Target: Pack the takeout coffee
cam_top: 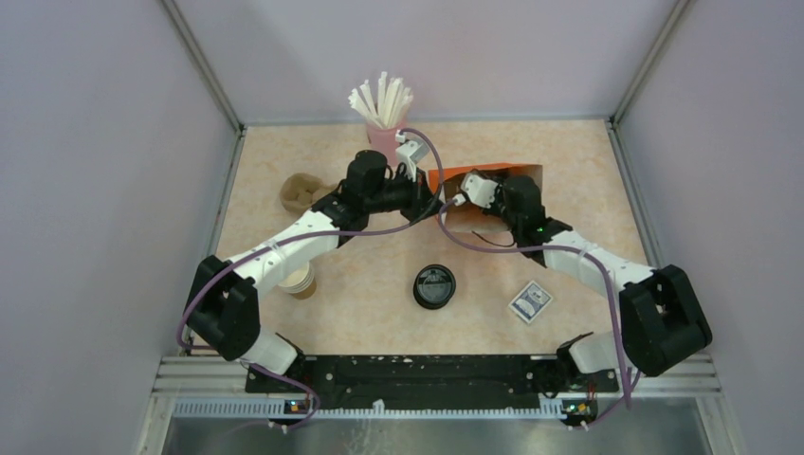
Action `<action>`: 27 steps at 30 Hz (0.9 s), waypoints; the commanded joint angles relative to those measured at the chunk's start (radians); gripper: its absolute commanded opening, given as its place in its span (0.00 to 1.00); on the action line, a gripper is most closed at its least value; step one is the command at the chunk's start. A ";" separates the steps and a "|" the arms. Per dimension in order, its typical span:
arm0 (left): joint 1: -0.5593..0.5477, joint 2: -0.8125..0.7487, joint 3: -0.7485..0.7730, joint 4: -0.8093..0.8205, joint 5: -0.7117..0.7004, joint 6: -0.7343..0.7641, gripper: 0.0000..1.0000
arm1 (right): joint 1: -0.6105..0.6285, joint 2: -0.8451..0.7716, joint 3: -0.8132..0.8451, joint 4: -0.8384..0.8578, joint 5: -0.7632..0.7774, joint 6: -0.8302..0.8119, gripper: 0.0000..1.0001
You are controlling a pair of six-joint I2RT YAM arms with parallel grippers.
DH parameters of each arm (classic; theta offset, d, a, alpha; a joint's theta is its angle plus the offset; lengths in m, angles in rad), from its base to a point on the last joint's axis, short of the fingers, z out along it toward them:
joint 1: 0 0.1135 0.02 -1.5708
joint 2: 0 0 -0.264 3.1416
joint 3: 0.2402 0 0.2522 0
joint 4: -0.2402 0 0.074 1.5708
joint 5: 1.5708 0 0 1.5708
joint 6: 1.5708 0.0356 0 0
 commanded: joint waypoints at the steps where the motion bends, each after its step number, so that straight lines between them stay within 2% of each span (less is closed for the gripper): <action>1: 0.000 0.001 0.022 0.026 0.022 0.017 0.00 | -0.007 0.006 0.001 0.058 0.072 0.024 0.35; 20: 0.001 -0.008 0.019 0.030 0.022 0.015 0.00 | -0.006 -0.089 0.011 -0.044 0.001 0.054 0.37; 27: 0.001 -0.008 0.023 0.034 0.024 0.011 0.00 | -0.006 -0.151 0.022 -0.095 -0.077 0.057 0.37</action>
